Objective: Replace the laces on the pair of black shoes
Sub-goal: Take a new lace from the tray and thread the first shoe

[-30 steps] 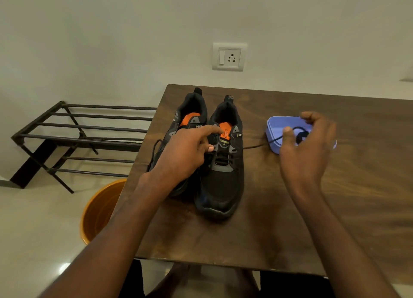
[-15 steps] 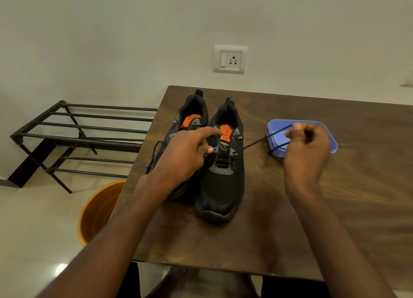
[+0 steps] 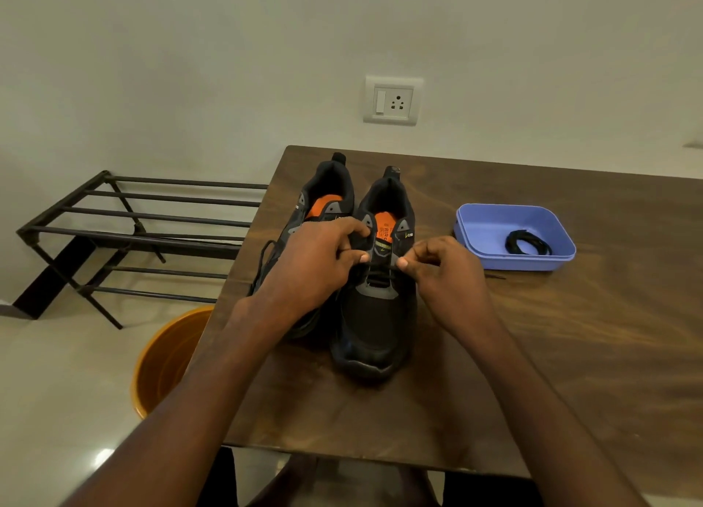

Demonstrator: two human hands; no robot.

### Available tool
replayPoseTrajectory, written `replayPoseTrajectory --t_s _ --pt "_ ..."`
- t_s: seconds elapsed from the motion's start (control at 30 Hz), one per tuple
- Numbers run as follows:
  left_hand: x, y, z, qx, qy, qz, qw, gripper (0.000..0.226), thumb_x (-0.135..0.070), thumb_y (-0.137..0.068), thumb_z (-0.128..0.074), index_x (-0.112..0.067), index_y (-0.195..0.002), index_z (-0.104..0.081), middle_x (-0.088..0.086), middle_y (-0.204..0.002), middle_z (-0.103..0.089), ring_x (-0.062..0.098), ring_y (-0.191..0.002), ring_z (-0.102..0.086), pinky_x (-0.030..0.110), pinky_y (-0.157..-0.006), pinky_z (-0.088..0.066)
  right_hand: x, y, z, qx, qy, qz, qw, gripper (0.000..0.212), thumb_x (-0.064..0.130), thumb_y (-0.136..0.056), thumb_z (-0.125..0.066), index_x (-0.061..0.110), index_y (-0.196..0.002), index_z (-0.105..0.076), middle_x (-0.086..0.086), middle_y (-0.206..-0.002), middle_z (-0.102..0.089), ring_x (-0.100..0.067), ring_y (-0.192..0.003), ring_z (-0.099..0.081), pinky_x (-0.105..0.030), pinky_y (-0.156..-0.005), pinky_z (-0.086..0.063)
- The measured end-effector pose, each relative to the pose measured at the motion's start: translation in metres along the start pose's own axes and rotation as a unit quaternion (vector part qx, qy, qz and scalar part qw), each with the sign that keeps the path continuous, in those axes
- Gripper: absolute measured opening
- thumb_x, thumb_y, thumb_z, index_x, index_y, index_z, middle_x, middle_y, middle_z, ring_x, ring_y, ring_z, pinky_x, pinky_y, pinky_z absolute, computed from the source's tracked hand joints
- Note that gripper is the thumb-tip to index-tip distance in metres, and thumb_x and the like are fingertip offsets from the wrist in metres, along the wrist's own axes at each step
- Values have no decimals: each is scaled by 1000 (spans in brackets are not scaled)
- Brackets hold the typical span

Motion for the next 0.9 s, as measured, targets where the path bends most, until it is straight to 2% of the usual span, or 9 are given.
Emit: replayPoseTrajectory --t_s 0.1,0.23,0.33,0.4,0.6,0.7,0.77,0.83,0.9 --pt "1 0 0 9 -16 -1 1000 39 -20 -98 -69 -23 -136 -63 -12 -79 -60 -2 -74 -56 7 -71 -39 -7 0 5 -15 -16 -24 999 18 23 -102 -62 24 -84 -63 5 -96 -66 -10 -92 -63 -28 -73 -49" --pt "1 0 0 22 -19 6 1000 37 -19 -99 -67 -25 -136 -62 -8 -78 -61 3 -74 -59 8 -70 -40 -11 2 14 -72 -96 -29 992 14 22 -105 -56 23 -92 -61 5 -94 -71 -13 -95 -69 -35 -82 -57" --pt "0 1 -1 23 -28 10 999 35 -21 -100 -66 -25 -134 -63 -11 -76 -58 0 -70 -55 6 -64 -39 -4 1 11 -36 -115 2 993 3 28 -101 -64 26 -101 -62 6 -94 -70 -6 -92 -68 -29 -81 -56" --pt "0 2 -1 23 -27 8 999 33 -21 -100 -66 -24 -133 -64 -11 -75 -59 0 -68 -55 6 -63 -39 1 2 7 7 -76 24 997 11 28 -97 -70 29 -106 -64 11 -95 -69 -1 -91 -65 -16 -75 -49" --pt "-2 1 -3 49 -45 2 998 35 -20 -101 -63 -22 -136 -61 -9 -79 -63 2 -72 -57 11 -71 -41 -2 2 13 -32 -30 4 999 22 13 -95 -72 34 -89 -73 18 -85 -70 2 -85 -65 -13 -71 -45" --pt "-4 2 5 7 -96 -21 995 31 -32 -100 -64 -25 -129 -65 -9 -103 -58 6 -93 -53 28 -90 -50 9 7 16 -33 -61 39 997 18 14 -97 -68 32 -98 -73 10 -80 -72 -4 -80 -68 -18 -72 -55" --pt "-8 3 18 -70 -107 -29 991 24 -40 -99 -62 -28 -120 -67 -12 -103 -50 7 -98 -49 34 -91 -50 20 13 21 -23 -126 62 990 17 14 -99 -66 29 -100 -73 4 -79 -73 -8 -77 -71 -20 -69 -58" --pt "-12 5 29 -127 -30 -28 991 21 -41 -103 -56 -27 -113 -68 -17 -92 -54 4 -87 -55 34 -82 -54 35 20 24 4 -189 77 979 15 13 -98 -66 25 -102 -75 3 -84 -76 -9 -77 -73 -17 -65 -56" --pt "-12 5 29 -132 140 4 981 31 -41 -108 -46 -20 -111 -69 -6 -80 -65 6 -75 -64 30 -71 -55 53 29 25 39 -254 96 962 14 9 -97 -66 17 -106 -75 1 -90 -78 -13 -79 -75 -18 -61 -56"
Point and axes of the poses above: each hand's wrist, its own y-axis away from the middle knuckle, its own z-axis out of the back of the hand, x = y × z, the point moved 8 cm from there along -y, towards the middle knuckle
